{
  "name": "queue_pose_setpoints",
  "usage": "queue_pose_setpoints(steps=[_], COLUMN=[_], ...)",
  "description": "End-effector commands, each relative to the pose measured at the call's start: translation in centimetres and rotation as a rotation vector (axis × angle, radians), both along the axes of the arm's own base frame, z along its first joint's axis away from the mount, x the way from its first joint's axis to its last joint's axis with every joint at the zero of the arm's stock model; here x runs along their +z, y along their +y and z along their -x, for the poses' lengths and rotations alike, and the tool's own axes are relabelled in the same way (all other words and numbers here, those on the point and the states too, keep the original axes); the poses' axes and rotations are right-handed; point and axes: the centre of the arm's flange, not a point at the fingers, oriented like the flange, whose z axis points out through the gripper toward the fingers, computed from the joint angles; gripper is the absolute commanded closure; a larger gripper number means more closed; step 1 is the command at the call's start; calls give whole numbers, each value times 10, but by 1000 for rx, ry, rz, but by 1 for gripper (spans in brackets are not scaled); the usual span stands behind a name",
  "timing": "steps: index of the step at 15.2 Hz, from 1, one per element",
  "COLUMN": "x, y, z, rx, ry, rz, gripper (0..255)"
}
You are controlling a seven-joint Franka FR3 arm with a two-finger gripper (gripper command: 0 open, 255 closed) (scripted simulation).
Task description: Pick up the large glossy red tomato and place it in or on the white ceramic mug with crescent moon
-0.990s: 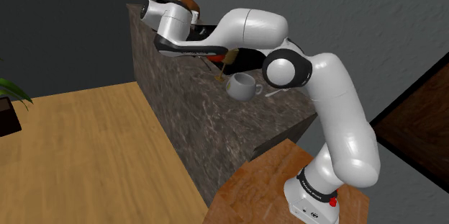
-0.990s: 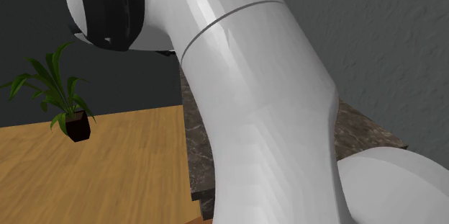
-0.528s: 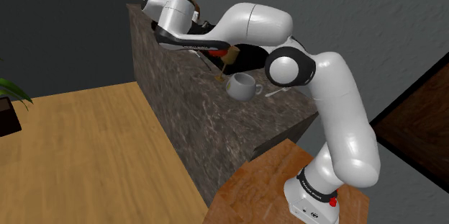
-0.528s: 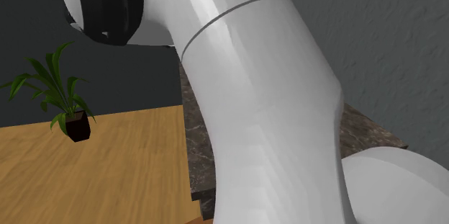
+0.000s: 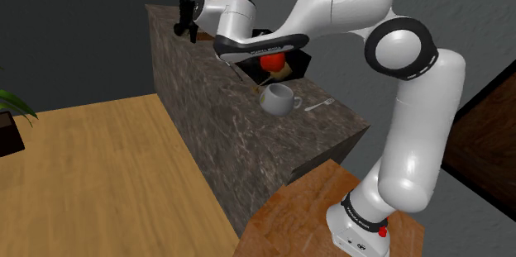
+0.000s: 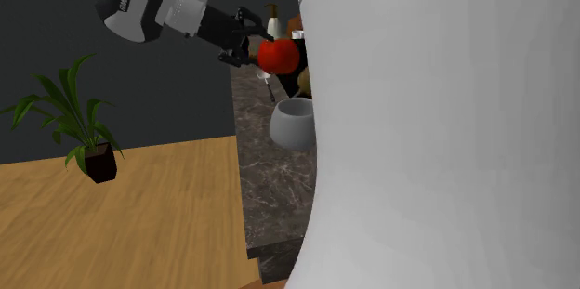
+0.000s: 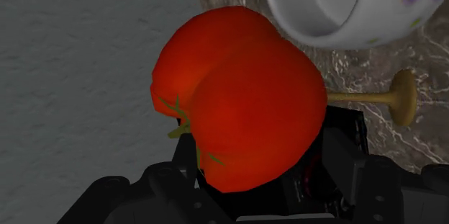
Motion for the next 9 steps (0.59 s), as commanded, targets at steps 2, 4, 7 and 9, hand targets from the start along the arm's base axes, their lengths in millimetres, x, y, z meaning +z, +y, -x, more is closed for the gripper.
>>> queue_pose_setpoints(steps=[2, 4, 7, 9], x=[3, 5, 1, -10], y=[-17, -27, -40, -40], z=[36, 60, 89, 89], rx=[0, 0, 0, 0], ry=[0, 0, 0, 0], rz=[0, 0, 0, 0], gripper=[255, 255, 255, 255])
